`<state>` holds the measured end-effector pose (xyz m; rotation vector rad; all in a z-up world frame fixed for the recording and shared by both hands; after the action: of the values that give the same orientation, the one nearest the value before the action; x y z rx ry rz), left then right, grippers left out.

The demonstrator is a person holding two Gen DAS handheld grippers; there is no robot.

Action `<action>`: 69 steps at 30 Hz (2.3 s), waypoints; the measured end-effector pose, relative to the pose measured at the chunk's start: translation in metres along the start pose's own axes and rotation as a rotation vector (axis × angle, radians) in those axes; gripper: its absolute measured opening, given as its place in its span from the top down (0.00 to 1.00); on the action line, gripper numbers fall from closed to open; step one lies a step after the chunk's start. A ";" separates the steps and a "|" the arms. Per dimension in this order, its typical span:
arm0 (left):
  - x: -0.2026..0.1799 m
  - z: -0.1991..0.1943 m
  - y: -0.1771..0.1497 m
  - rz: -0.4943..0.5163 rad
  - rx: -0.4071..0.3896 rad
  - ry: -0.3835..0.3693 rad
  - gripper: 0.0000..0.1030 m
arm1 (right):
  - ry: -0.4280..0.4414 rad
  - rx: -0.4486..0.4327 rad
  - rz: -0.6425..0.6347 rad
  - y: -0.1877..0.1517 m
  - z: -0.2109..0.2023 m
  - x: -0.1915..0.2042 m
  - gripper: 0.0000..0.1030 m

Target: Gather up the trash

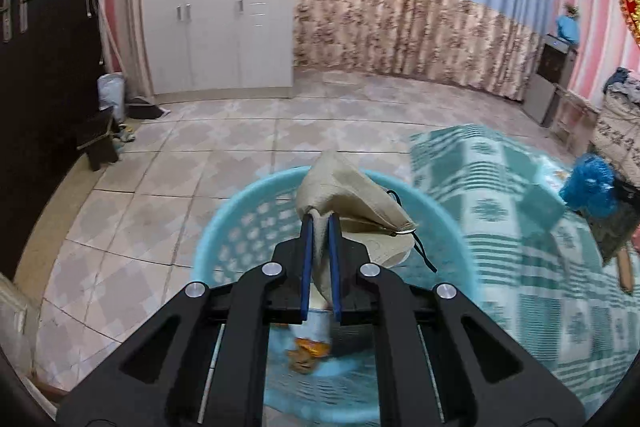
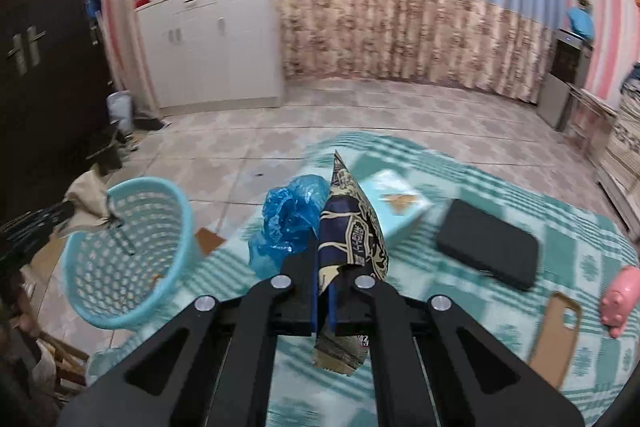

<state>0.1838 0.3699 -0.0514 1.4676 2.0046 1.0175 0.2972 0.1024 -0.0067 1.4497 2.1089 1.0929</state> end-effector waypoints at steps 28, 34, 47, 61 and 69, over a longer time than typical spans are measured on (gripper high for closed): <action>0.087 -0.048 -0.034 -0.102 -0.035 0.164 0.06 | 0.223 0.051 -0.179 -0.019 0.049 0.181 0.97; 0.107 -0.046 -0.047 -0.118 -0.010 0.196 0.06 | 0.251 0.097 -0.186 -0.031 0.079 0.205 0.97; 0.114 -0.039 -0.057 -0.141 0.012 0.214 0.06 | 0.224 0.111 -0.220 -0.049 0.102 0.206 0.35; 0.090 -0.061 -0.047 -0.129 -0.006 0.219 0.05 | 0.166 0.034 -0.271 -0.046 0.067 0.176 0.06; 0.044 -0.079 -0.039 -0.072 -0.051 0.139 0.05 | 0.113 -0.021 -0.218 -0.052 0.017 0.114 0.05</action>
<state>0.0886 0.3817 -0.0292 1.3204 2.0952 1.1597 0.2287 0.2023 -0.0424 1.1399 2.2629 1.1312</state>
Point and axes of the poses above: each gripper's, at about its wrist camera, not at the fingertips, and z roughly the way its jaws point, x to its left, y to its top, the point moved 2 cm from there along z, roughly the way its jaws point, and after that the axes turned 9 degrees about z, right-handed, at the moved point
